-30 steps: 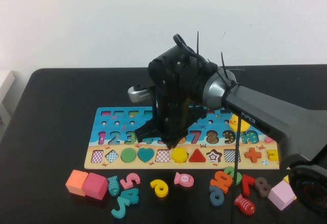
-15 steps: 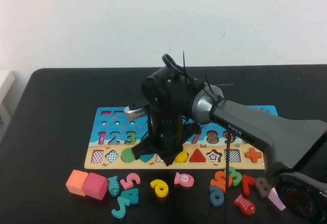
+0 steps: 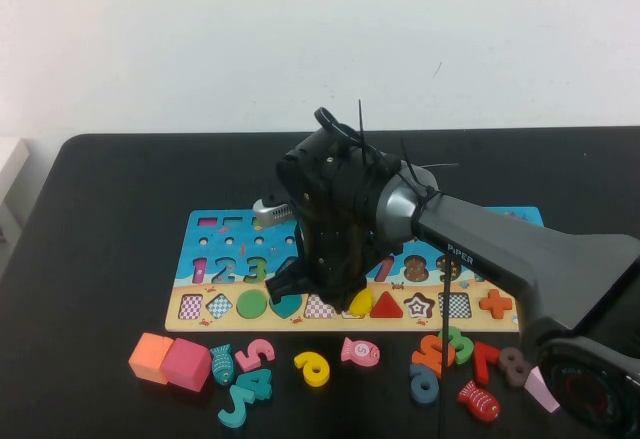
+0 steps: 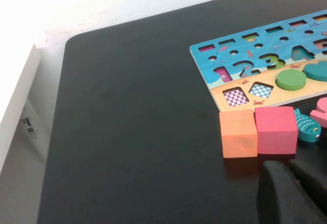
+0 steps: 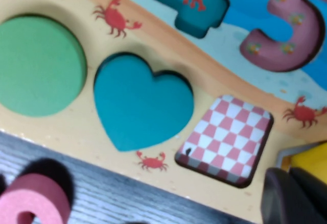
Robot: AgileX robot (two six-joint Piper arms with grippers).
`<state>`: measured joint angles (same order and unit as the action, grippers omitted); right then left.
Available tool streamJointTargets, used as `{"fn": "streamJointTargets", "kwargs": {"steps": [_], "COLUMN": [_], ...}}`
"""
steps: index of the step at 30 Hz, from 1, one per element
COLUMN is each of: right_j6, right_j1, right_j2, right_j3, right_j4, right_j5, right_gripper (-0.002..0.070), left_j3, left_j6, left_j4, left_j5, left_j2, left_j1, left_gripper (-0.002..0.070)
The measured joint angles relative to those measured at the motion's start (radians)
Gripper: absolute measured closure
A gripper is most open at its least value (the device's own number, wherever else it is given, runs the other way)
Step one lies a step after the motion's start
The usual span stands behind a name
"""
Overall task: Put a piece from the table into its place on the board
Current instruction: Place the "Pentagon" into the hole of the Pentagon
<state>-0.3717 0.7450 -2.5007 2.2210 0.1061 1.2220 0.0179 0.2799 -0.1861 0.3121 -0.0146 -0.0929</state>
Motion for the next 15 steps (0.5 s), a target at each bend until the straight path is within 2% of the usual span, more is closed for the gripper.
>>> {"fn": "streamJointTargets", "kwargs": {"steps": [15], "right_j6": [-0.035], "right_j1": [0.0], "right_j2": [0.019], "right_j3": [0.008], "right_j4": [-0.007], "right_j5": [-0.012], "right_gripper": [0.0657], "left_j3": [0.0], "left_j6": [0.0], "left_j4": [0.0], "left_j5": [0.0], "left_j2": [0.0], "left_j1": [0.0], "left_gripper": [0.0678]}}
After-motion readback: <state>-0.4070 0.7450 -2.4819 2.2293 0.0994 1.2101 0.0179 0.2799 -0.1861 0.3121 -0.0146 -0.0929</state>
